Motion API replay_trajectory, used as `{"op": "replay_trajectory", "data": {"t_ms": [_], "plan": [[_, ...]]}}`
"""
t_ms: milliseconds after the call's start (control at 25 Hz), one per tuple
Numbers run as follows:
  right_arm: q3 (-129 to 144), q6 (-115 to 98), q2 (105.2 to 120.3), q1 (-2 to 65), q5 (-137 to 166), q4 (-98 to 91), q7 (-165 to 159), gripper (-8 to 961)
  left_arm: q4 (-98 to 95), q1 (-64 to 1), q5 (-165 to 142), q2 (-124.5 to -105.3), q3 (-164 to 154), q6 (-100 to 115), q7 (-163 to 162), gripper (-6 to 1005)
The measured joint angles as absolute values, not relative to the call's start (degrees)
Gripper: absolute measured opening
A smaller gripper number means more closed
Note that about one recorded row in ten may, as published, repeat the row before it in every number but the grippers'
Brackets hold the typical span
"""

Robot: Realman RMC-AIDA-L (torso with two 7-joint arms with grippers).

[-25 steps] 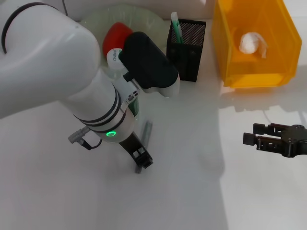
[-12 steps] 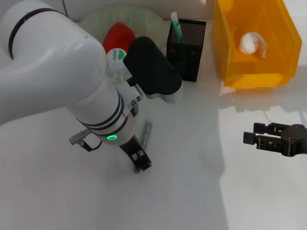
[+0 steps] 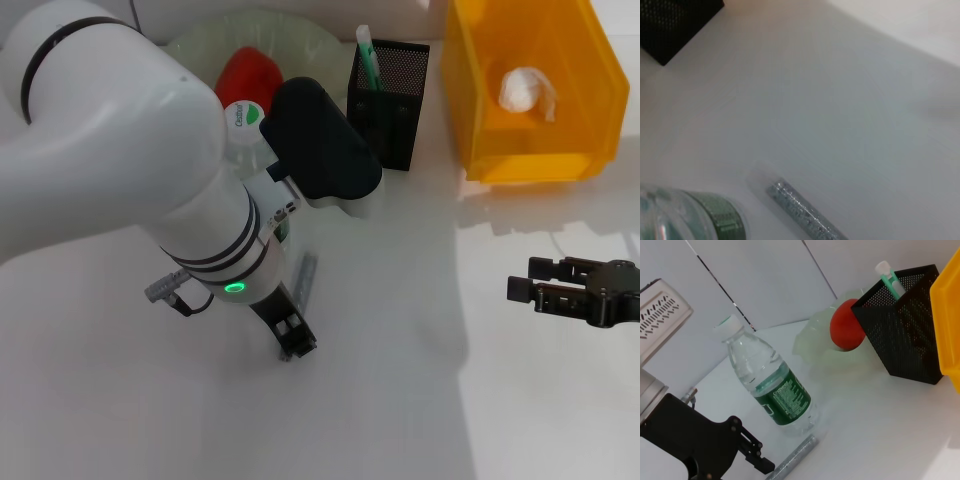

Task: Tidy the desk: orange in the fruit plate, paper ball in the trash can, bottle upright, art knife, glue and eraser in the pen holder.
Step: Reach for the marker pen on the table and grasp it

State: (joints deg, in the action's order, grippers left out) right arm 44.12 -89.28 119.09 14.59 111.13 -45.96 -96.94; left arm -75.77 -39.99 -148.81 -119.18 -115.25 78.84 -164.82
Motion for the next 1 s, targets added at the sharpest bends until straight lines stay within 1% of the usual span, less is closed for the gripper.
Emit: {"op": "replay_trajectory", "data": {"t_ms": [1000], "plan": [[44.12,-88.68,119.02,15.03,111.18,-44.47,-96.34,630,-75.37,-40.44,-148.8,-119.18,-116.41,79.0,-164.79,447]]}}
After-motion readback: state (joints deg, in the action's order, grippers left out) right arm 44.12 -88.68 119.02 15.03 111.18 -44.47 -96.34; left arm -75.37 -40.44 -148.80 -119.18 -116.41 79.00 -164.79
